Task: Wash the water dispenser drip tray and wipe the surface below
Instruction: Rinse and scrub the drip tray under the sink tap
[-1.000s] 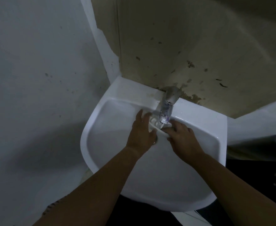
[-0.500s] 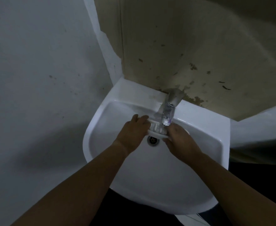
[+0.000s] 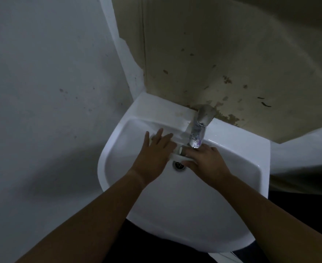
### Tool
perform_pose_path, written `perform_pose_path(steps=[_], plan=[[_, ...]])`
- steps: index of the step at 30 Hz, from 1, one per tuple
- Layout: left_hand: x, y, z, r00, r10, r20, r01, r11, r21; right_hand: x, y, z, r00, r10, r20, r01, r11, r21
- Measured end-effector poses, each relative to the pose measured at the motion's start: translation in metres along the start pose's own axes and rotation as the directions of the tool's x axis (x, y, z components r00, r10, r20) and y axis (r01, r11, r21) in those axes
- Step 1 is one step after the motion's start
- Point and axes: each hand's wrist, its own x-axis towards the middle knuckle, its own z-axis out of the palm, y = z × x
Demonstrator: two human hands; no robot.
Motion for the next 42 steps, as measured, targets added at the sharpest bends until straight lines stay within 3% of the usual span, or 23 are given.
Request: perform_pose_path(steps=[7,11,14,16,23,30,37,42], plan=[[0.007,-0.001,-0.005,0.996,0.087,0.010,-0.088,0.995,0.044,-0.009,0.004,0.001,0.992,-0.061,-0.109,0.076,0.986,0.145],[0.006,0.001,-0.001,0.996,0.085,-0.013,-0.085,0.995,0.046,-0.014,0.009,0.005,0.991,0.114,-0.065,-0.094,0.963,0.253],[0.007,0.001,0.000,0.998,0.067,-0.008,-0.067,0.997,0.023,-0.017,0.015,0.007,0.996,-0.003,-0.084,0.013,0.992,0.122],[0.008,0.002,0.001,0.998,0.070,0.003,-0.070,0.998,0.007,-0.017,0.015,0.006,0.997,0.014,-0.072,-0.007,0.996,0.093],[0.011,0.002,-0.001,0.997,0.020,0.072,-0.014,0.996,-0.087,-0.017,0.018,0.006,0.994,0.047,-0.103,-0.033,0.989,0.141],[0.017,0.017,-0.002,0.996,0.068,0.058,-0.074,0.992,0.104,-0.017,0.010,-0.001,0.975,0.179,-0.129,-0.141,0.955,0.262],[0.012,-0.008,-0.002,0.995,0.048,0.084,-0.054,0.996,0.068,-0.010,-0.001,-0.001,0.988,0.070,-0.137,-0.041,0.978,0.206],[0.013,-0.009,-0.005,0.996,0.034,0.081,-0.035,0.999,0.010,-0.010,0.005,0.002,0.994,0.079,-0.082,-0.057,0.969,0.242]])
